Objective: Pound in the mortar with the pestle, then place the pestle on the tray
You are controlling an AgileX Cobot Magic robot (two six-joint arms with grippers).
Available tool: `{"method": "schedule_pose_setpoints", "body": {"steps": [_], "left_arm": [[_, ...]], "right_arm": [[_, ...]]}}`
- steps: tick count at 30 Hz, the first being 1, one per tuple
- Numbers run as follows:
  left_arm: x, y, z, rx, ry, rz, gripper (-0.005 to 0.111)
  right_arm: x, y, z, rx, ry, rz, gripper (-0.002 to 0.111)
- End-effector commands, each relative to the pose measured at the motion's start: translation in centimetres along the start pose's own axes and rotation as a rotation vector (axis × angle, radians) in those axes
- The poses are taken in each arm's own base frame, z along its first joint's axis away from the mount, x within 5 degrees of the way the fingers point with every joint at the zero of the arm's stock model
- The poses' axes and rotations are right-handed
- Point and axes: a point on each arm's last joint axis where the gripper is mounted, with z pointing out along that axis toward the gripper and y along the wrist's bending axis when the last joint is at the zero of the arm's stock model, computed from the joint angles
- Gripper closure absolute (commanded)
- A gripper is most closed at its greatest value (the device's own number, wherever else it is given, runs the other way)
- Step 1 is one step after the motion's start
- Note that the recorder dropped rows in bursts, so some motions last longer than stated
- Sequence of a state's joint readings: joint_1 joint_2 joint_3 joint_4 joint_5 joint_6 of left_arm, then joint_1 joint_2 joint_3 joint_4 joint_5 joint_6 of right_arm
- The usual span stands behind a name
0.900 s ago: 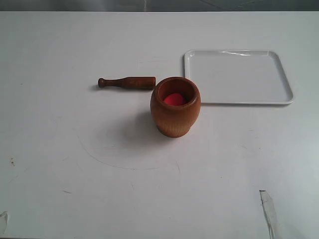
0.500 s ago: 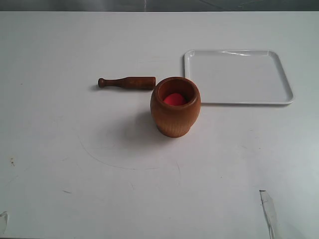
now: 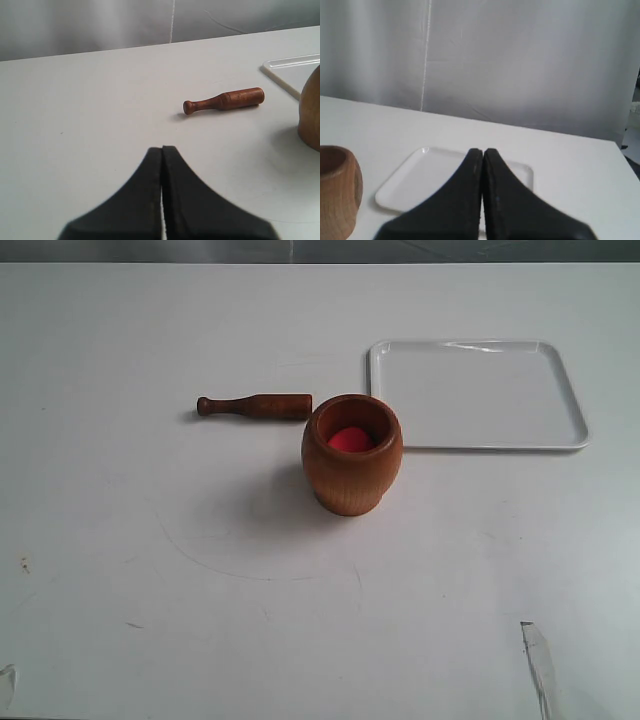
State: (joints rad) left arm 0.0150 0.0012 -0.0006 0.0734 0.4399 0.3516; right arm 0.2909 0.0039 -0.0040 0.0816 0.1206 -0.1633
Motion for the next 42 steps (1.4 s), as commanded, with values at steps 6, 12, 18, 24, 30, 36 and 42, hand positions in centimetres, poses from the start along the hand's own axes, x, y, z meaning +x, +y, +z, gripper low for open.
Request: {"method": "schedule_pose_setpoints", "body": {"steps": [6,12,18,24,30,36,42], "left_arm": [[0.0,-0.1,0.0,0.008,-0.007,-0.012,0.107],[0.0,-0.1,0.0,0.008,-0.007,-0.012,0.107],[0.0,-0.1,0.0,0.008,-0.007,-0.012,0.107],[0.0,-0.1,0.0,0.008,-0.007,-0.012,0.107],[0.0,-0.1,0.0,0.008,-0.007,-0.012,0.107],[0.0,-0.1,0.0,0.008,-0.007,-0.012,0.107],[0.0,-0.1,0.0,0.008,-0.007,-0.012,0.107]], "right_arm": [[-1.1,-0.2,-0.1,0.016,-0.135,0.151,0.108],[-1.4,-0.4,-0.2,0.02,-0.176,0.315,0.108],[-2.2,-1.1,-0.4,0.053,-0.285,0.497,0.108],[-7.5,-1.0,-2.0,-0.004,-0.383,0.443,0.108],[-19.4,-1.0,-3.4,-0.045,-0.252,0.078,0.108],[-25.3,-0.6,5.2,-0.193,0.16,-0.111,0.108],[-23.1,2.7,20.5,-0.655,0.59,-0.191,0.108]]}}
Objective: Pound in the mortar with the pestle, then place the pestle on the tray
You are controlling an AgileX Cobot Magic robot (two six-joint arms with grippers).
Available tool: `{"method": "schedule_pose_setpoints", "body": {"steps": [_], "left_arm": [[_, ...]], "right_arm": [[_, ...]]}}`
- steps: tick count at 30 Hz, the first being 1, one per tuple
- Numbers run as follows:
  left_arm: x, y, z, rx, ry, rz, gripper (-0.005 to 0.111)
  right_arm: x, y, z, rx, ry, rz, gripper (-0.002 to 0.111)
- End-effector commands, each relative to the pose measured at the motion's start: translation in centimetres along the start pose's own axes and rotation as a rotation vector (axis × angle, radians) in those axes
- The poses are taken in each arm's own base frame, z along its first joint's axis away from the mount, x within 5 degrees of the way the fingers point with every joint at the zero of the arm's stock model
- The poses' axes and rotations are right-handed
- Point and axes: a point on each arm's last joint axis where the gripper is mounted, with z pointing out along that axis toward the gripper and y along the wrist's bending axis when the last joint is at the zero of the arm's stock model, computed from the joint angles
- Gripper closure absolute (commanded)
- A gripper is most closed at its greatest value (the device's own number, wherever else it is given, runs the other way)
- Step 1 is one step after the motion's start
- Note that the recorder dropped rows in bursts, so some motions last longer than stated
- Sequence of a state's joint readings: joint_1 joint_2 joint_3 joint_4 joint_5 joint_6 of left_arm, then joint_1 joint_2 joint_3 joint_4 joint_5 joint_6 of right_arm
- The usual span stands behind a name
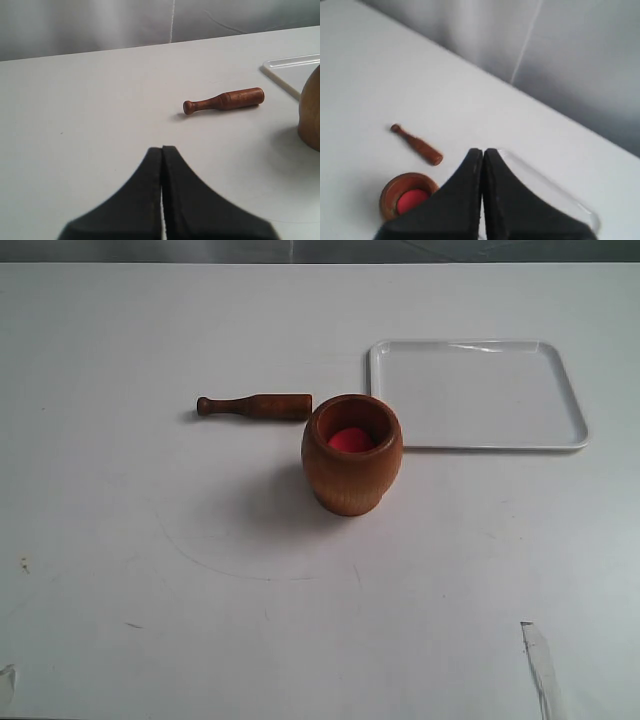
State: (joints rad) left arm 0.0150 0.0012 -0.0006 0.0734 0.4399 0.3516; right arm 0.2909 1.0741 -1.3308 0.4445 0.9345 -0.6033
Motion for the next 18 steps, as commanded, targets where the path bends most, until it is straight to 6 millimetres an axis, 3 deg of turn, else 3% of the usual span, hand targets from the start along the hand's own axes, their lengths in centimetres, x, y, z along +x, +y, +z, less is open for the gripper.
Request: {"method": "schedule_pose_setpoints", "body": {"steps": [1,5,12,18], "left_arm": [[0.0,-0.1,0.0,0.008,-0.007,-0.012,0.107],[0.0,-0.1,0.0,0.008,-0.007,-0.012,0.107],[0.0,-0.1,0.0,0.008,-0.007,-0.012,0.107],[0.0,-0.1,0.0,0.008,-0.007,-0.012,0.107]], "right_arm": [[-1.1,-1.3,8.6,-0.238,0.183,-0.069,0.108],[-1.2,-0.2,15.6,-0.34,0.271,-0.18,0.108],[-0.3,5.2,27.7,-0.412,0.394,-0.369,0.108],[1.5,9.4,35.1,-0.465,0.478,-0.506,0.108]]}}
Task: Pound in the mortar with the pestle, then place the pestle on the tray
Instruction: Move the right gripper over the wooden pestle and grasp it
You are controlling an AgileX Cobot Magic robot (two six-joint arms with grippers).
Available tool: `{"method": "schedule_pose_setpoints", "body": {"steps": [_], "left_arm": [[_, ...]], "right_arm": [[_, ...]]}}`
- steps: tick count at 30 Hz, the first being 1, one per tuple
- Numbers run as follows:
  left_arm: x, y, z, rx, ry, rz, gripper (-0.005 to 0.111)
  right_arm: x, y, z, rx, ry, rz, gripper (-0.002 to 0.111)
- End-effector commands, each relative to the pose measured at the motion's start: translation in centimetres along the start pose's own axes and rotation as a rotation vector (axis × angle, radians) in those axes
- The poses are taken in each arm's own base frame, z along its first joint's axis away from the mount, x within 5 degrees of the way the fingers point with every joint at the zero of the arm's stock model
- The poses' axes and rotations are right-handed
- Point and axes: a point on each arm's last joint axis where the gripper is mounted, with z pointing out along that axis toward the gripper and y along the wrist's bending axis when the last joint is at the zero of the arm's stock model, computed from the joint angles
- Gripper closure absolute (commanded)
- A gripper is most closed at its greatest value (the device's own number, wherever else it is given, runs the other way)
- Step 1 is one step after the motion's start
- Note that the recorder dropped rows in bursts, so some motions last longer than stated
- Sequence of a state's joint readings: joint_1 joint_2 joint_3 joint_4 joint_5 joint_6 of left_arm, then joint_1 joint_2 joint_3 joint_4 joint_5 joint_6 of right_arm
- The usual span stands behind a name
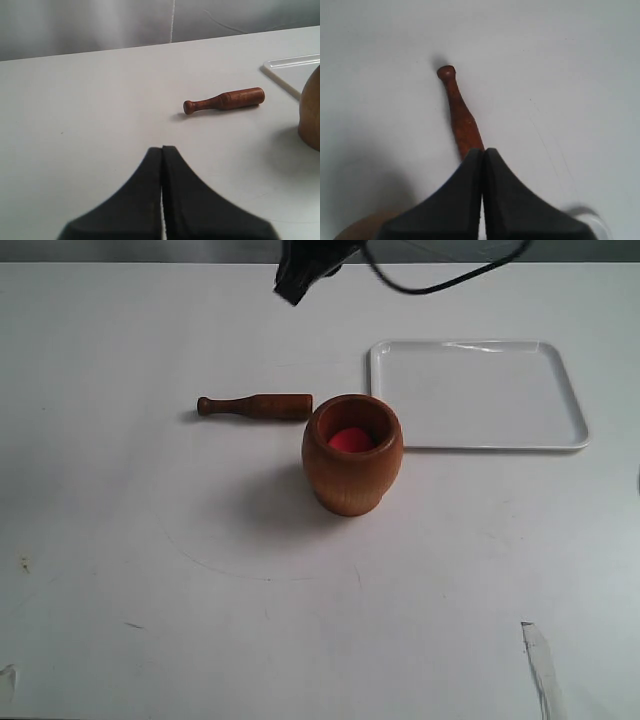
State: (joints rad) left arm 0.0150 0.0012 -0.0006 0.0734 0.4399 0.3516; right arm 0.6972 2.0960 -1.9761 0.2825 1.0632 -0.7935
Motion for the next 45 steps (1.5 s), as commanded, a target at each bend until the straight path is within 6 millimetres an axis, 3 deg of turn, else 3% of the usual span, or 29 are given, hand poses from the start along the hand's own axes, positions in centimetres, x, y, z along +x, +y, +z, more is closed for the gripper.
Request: {"method": "schedule_pose_setpoints", "body": {"steps": [1,5,10,12,19,22,26,40,43,45], "left_arm": [[0.0,-0.1,0.0,0.008,-0.007,-0.012,0.107],[0.0,-0.1,0.0,0.008,-0.007,-0.012,0.107],[0.0,-0.1,0.0,0.008,-0.007,-0.012,0.107],[0.0,-0.1,0.0,0.008,-0.007,-0.012,0.107],[0.0,-0.1,0.0,0.008,-0.007,-0.012,0.107],[0.0,-0.1,0.0,0.008,-0.007,-0.012,0.107],[0.0,-0.1,0.0,0.008,-0.007,-0.012,0.107],[0.0,-0.1,0.0,0.008,-0.007,-0.012,0.107],[0.0,-0.1,0.0,0.008,-0.007,-0.012,0.107],[0.0,-0.1,0.0,0.008,-0.007,-0.012,0.107]], "right_arm": [[-1.6,0.3,4.9,-0.037,0.05,-0.063,0.108],[-2.6,1.5,9.0,-0.083,0.067,-0.099,0.108],[-2.9,2.6,12.3,-0.099,0.077,-0.142,0.108],[-2.5,2.8,13.2,-0.112,0.089,-0.164,0.103],[-1.8,2.7,15.1,-0.103,0.106,-0.171,0.058],[-1.7,2.7,16.0,-0.084,0.094,-0.175,0.049],[-1.2,2.4,17.4,-0.049,0.09,-0.185,0.049],[0.2,2.8,19.6,-0.081,0.141,-0.176,0.058],[1.1,3.1,20.6,-0.116,0.19,-0.173,0.063],[1.5,3.1,20.7,-0.122,0.22,-0.183,0.073]]}}
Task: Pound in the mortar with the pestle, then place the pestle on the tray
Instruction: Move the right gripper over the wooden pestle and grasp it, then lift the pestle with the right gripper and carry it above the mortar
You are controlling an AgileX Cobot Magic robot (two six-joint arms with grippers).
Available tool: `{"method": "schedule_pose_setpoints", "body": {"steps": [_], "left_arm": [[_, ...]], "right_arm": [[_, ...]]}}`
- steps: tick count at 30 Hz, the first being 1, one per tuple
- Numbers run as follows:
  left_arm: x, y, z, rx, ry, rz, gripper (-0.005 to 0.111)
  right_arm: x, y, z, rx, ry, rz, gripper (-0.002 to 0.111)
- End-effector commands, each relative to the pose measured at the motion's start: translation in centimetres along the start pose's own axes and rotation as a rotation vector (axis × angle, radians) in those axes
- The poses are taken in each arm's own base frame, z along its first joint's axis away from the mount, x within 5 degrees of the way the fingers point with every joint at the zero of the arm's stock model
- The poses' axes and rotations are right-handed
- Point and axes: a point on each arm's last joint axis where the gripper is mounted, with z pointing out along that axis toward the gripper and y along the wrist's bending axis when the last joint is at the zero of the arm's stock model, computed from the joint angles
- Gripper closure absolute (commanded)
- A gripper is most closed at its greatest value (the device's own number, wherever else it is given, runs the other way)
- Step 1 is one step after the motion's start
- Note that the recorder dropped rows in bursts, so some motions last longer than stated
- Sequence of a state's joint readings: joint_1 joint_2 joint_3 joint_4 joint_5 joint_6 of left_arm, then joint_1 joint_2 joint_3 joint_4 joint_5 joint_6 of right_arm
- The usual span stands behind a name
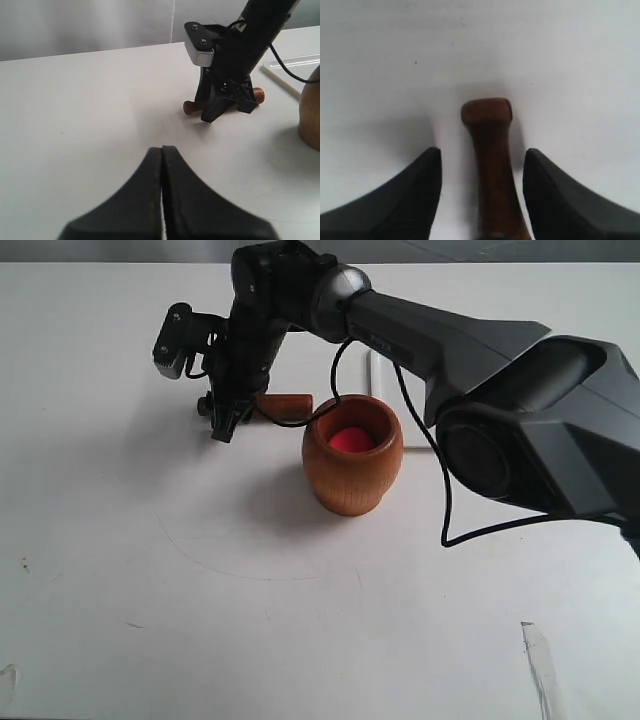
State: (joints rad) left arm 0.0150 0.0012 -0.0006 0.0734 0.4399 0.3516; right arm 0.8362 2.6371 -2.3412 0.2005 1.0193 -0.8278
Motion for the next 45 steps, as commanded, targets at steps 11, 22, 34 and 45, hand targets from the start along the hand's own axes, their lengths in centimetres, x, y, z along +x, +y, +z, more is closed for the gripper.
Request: {"method": "schedule_pose_setpoints", "body": {"steps": [11,22,34,45], "left_arm": [[0.0,-0.1,0.0,0.008,-0.007,-0.012,0.107],[0.0,-0.1,0.0,0.008,-0.007,-0.012,0.107],[0.0,-0.1,0.0,0.008,-0.007,-0.012,0.107],[0.0,-0.1,0.0,0.008,-0.007,-0.012,0.107]], "right_arm": [[0.9,-1.2,-0.8,0.135,0.121,0.039,0.108],[-4.1,-2.4,-15.1,0.381,-0.227,0.152,0.108],[-4.8,-0.4,-25.4,0.416,-0.349,0.252,0.108],[-4.1,0.9,-28.8,0.42,-0.308,0.319,0.108]]}}
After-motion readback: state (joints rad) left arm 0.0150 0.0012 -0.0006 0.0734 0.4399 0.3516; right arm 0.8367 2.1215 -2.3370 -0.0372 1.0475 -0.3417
